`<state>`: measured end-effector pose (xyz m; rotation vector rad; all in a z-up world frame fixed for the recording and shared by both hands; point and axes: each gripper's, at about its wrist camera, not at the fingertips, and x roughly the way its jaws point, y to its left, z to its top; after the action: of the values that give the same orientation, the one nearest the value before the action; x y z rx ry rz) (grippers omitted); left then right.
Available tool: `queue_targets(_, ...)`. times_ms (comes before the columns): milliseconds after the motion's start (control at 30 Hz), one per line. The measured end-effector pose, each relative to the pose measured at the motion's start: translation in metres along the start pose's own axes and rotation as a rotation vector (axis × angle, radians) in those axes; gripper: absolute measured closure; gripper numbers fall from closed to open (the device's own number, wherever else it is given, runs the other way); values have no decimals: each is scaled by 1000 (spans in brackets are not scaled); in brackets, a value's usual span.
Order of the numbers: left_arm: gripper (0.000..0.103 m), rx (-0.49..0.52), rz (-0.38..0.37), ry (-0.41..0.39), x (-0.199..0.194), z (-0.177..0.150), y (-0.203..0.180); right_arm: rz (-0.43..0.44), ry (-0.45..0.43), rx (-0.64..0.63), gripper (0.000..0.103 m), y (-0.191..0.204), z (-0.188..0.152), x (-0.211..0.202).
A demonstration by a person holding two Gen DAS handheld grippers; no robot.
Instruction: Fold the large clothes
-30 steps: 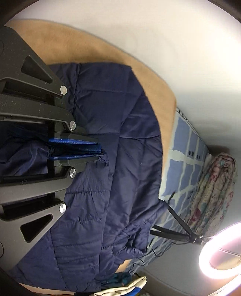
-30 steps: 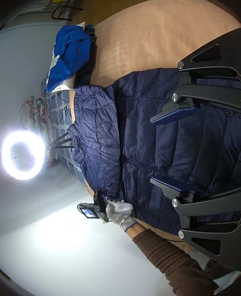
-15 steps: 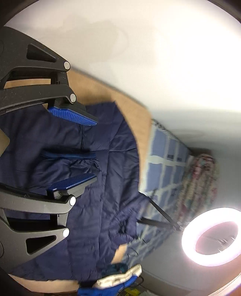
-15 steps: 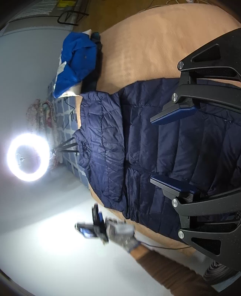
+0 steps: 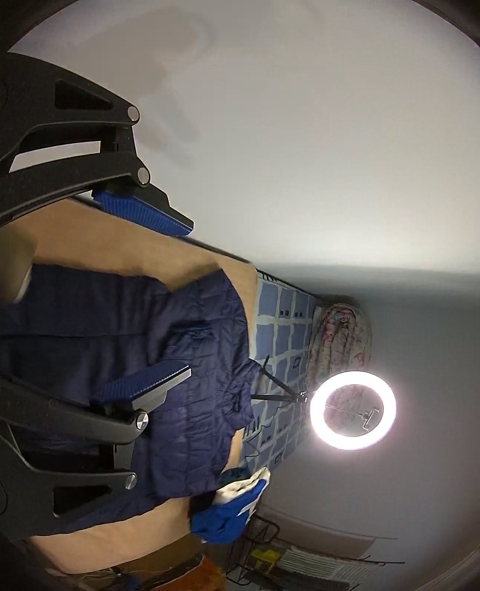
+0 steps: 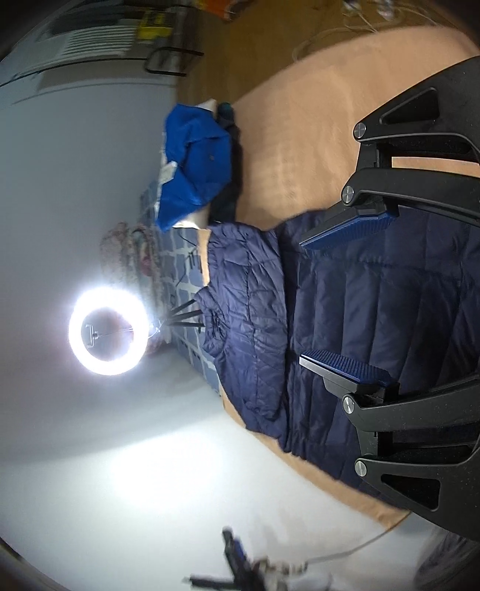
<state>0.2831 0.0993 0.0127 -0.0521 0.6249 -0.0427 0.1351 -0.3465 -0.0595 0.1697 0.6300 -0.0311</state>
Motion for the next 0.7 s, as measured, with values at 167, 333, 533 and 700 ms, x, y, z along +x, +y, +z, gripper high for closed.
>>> queue_targets(167,31,21,-47,88,-36,-52,12,-2,47,-73,31,-11,-26,-3)
queue_targets(333,31,-58,-136,294,-10,-123,30,-5,170,-12,31,-46,-71,2)
queue_targets(533,31,-207,-221,499,36,-187,44,10,321,112,31,-87,-120,12)
queue_targets(700,31,-341,-241,590,66,-230,60,107,420,221,31,-100,-149,23)
